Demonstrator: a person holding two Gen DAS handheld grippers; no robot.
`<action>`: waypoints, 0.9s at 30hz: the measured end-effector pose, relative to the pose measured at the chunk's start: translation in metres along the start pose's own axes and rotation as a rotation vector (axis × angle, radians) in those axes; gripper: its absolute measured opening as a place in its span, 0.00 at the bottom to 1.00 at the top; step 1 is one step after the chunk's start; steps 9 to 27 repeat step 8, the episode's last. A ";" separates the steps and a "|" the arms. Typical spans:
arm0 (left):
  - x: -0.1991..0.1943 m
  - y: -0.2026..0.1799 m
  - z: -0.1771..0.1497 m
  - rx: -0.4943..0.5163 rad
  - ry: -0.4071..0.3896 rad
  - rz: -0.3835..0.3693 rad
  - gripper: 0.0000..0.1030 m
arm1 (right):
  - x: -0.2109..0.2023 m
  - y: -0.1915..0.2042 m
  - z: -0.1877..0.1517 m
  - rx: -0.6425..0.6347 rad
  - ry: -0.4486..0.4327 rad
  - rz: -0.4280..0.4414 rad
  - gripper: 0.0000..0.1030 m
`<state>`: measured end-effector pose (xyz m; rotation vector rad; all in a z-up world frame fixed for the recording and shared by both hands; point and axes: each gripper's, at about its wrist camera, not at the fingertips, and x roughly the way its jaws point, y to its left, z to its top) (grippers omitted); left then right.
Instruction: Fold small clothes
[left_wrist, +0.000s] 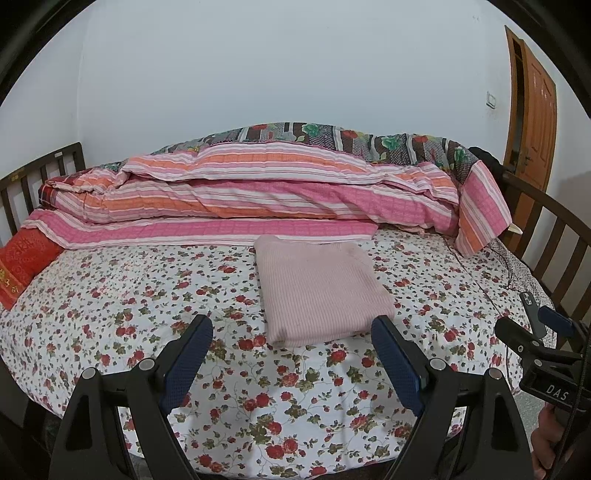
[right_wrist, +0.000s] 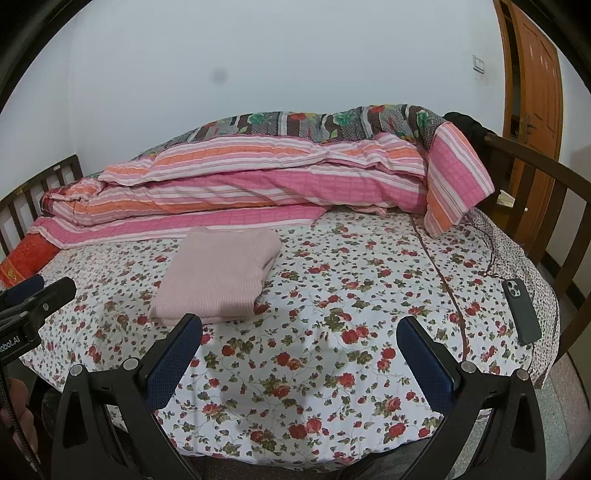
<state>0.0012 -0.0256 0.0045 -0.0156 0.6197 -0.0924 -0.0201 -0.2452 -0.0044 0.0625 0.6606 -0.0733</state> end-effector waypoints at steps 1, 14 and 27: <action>0.000 0.000 0.000 -0.001 0.000 -0.001 0.85 | 0.000 0.000 0.000 0.001 -0.001 0.001 1.00; -0.002 -0.002 0.004 -0.012 -0.020 -0.003 0.85 | -0.001 0.002 0.000 0.003 -0.002 0.000 1.00; -0.002 -0.002 0.004 -0.012 -0.020 -0.003 0.85 | -0.001 0.002 0.000 0.003 -0.002 0.000 1.00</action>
